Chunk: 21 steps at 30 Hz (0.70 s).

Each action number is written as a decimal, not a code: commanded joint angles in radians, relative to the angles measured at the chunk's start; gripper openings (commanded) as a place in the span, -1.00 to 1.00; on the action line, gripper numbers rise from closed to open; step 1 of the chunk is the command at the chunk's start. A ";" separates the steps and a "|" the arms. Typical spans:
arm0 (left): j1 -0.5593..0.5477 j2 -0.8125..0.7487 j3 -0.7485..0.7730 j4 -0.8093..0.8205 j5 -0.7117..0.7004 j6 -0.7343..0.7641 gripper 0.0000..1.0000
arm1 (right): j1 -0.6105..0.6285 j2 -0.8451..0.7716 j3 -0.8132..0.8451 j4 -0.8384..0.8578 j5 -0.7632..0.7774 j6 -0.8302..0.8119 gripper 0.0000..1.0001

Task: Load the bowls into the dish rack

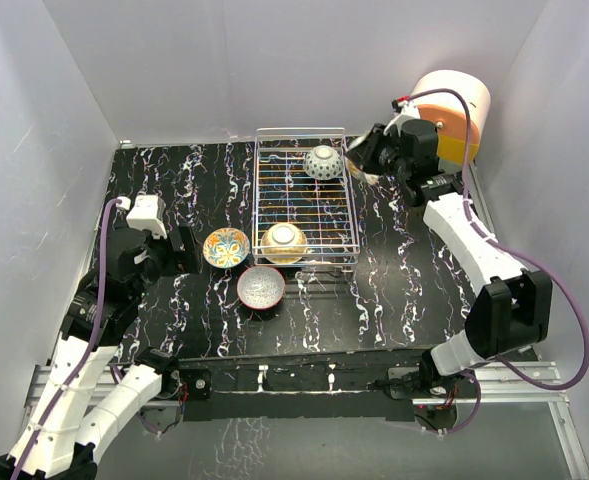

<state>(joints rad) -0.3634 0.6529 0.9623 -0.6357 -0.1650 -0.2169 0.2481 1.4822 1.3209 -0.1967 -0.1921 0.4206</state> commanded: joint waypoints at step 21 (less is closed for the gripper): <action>-0.004 -0.013 0.101 -0.047 -0.047 0.017 0.94 | 0.183 0.656 0.270 0.929 -0.289 0.764 -0.85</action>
<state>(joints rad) -0.3634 0.6529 1.0214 -0.6647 -0.1921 -0.2092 0.4046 2.1361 1.4750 0.5838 -0.5446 1.1339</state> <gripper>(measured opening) 0.970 0.131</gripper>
